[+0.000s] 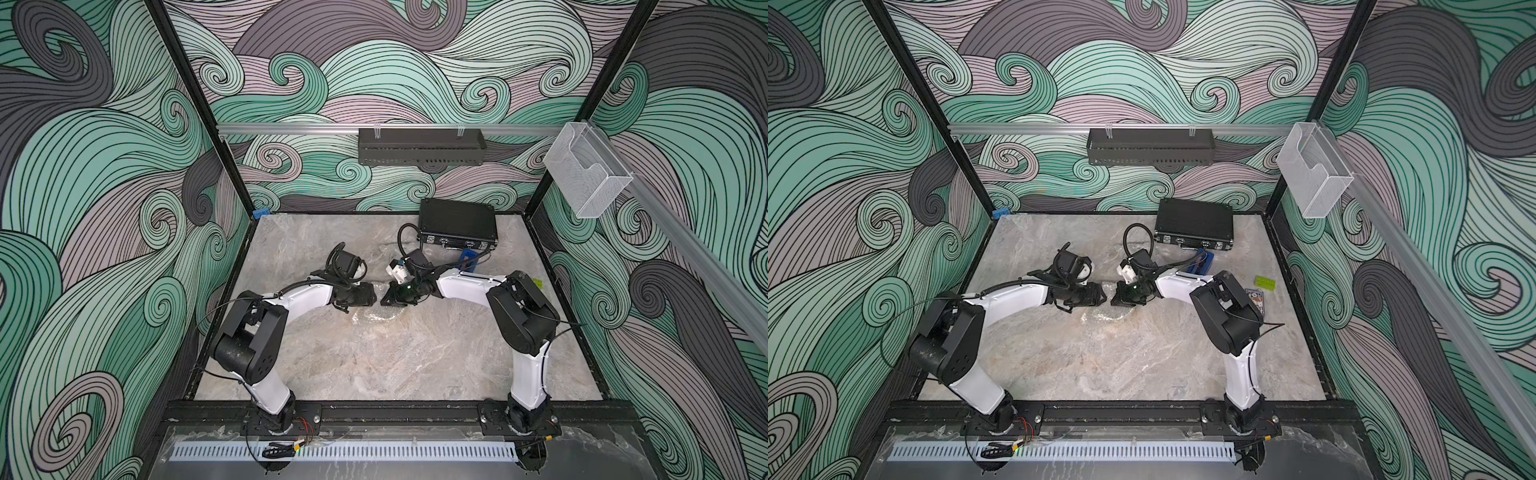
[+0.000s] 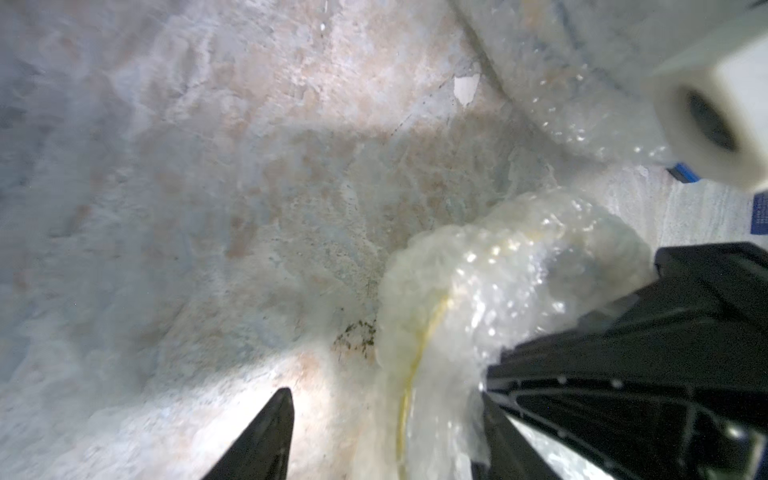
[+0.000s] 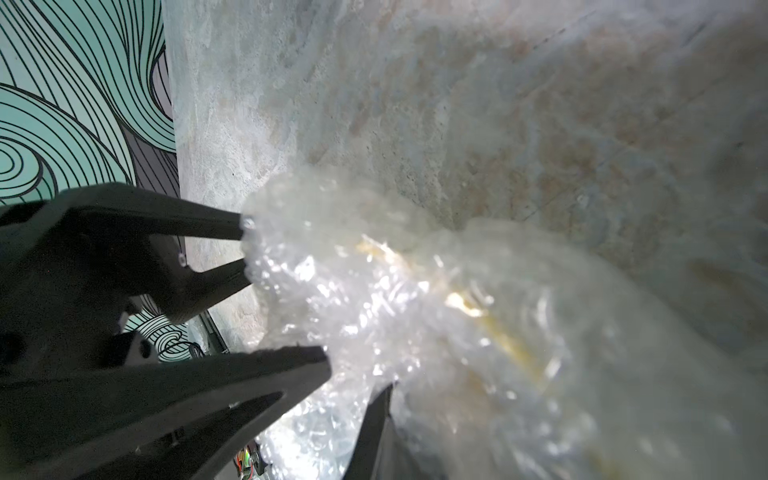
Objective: Wrap bowls in bubble wrap
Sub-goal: Stick the bubble-wrapped bowl at the center of the board.
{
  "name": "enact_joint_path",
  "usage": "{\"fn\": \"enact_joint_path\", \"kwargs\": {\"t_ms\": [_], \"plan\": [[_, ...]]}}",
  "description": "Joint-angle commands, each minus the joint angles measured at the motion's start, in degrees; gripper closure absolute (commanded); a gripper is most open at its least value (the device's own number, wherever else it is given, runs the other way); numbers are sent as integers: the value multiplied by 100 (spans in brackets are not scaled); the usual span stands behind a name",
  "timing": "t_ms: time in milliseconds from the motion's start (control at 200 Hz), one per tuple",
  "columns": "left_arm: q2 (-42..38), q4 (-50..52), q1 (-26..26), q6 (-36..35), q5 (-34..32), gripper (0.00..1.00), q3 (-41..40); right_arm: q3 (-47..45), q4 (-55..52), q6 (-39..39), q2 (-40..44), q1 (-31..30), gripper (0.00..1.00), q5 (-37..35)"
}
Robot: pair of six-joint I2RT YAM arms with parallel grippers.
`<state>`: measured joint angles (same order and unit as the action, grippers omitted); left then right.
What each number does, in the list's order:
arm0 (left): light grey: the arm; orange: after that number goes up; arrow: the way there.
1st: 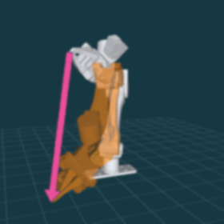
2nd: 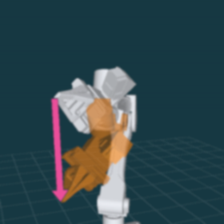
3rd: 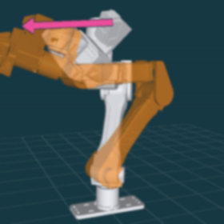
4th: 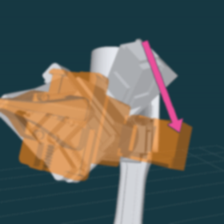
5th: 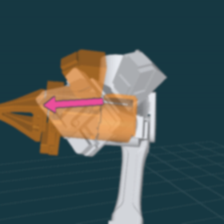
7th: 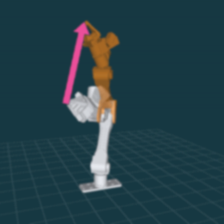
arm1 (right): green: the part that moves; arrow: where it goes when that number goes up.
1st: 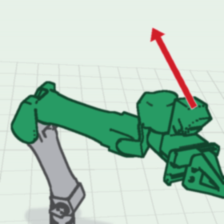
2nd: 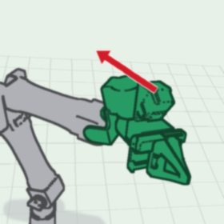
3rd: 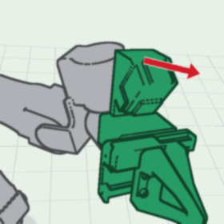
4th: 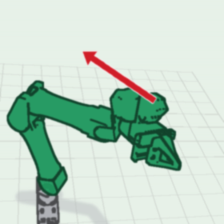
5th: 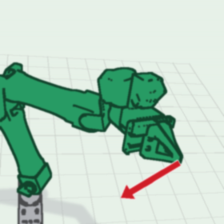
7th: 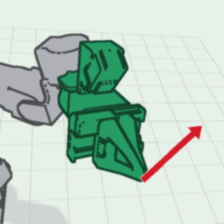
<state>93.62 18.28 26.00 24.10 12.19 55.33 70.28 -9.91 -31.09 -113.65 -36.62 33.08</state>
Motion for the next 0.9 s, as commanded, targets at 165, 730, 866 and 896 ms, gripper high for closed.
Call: {"fn": "enact_joint_path", "kwargs": {"t_ms": [165,730,866,896], "plan": [[-855,-9,-25,-125,-159,17,-397,20,-10,-56,-287,48,100,-207],[733,-466,-719,-1901,2005,5,474,-63,-54,-41,-254,49,100,-162],[774,-756,-714,-1936,2170,5,323,-24,-72,-46,-270,50,100,-134],[767,-778,-724,-1942,2178,5,304,-23,-80,-43,-267,50,100,-136]]}}
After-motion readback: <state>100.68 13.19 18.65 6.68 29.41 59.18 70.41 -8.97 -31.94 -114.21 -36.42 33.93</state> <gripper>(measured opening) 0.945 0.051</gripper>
